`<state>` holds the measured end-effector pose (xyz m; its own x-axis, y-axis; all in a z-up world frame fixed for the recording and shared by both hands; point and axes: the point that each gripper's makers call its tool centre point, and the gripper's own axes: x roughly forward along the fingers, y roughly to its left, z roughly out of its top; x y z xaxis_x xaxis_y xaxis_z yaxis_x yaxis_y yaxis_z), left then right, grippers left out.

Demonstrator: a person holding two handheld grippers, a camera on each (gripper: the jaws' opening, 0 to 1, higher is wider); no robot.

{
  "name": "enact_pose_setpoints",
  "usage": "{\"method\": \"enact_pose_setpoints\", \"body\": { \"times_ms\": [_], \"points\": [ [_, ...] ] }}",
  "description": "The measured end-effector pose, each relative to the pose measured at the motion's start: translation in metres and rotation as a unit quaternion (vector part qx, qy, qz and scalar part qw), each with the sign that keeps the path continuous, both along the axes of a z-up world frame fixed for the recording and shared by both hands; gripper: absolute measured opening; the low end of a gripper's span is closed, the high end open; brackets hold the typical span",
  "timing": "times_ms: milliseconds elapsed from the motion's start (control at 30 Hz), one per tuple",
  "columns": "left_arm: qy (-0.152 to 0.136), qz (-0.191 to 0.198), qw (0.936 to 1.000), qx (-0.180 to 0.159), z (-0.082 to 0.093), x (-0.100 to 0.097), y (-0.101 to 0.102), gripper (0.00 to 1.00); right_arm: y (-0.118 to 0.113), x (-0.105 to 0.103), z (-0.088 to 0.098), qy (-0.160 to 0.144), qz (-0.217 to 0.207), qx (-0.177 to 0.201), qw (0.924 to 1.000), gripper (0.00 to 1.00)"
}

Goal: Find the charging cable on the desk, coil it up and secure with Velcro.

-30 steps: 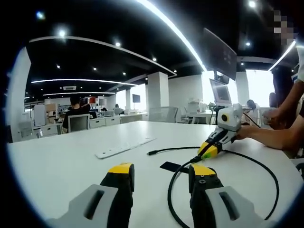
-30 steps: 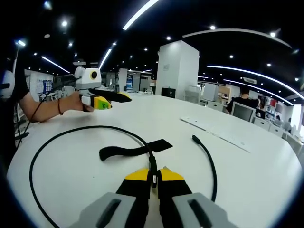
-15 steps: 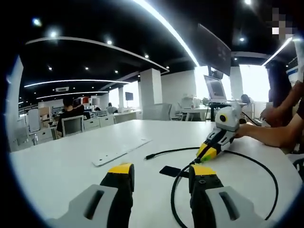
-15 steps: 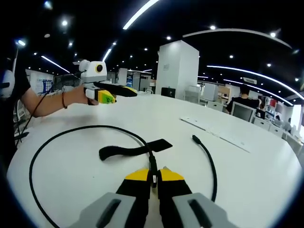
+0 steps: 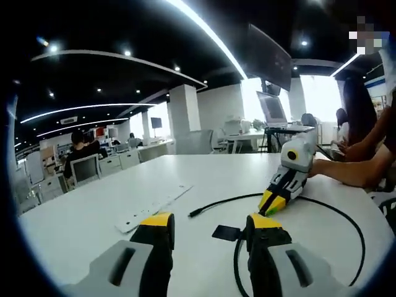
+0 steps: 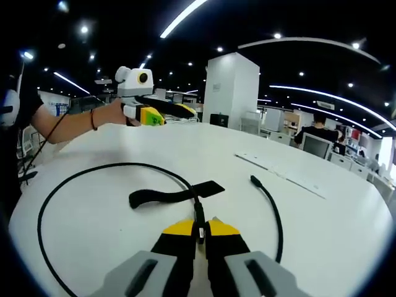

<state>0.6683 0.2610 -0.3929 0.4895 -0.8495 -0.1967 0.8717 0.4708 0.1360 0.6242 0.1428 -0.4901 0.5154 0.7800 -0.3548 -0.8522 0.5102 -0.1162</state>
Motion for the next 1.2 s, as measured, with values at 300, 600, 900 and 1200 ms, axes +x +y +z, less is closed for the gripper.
{"method": "enact_pose_setpoints", "body": {
  "times_ms": [300, 600, 900, 1200],
  "points": [
    [-0.009, -0.022, 0.9993, 0.030, 0.002, 0.010, -0.015, 0.47, 0.000, -0.001, 0.000, 0.000, 0.000, -0.002, 1.0000, 0.08],
    [-0.012, -0.035, 0.9983, 0.045, 0.004, 0.022, -0.031, 0.45, -0.001, -0.002, 0.000, -0.001, 0.000, -0.003, 1.0000, 0.08],
    [-0.011, -0.049, 0.9970, 0.058, 0.000, 0.028, -0.044, 0.45, -0.002, -0.003, -0.001, -0.001, 0.000, -0.003, 1.0000, 0.08],
    [-0.001, -0.078, 0.9946, 0.069, -0.013, 0.031, -0.064, 0.44, -0.002, -0.003, -0.001, -0.001, 0.000, -0.004, 1.0000, 0.08]
  ]
}}
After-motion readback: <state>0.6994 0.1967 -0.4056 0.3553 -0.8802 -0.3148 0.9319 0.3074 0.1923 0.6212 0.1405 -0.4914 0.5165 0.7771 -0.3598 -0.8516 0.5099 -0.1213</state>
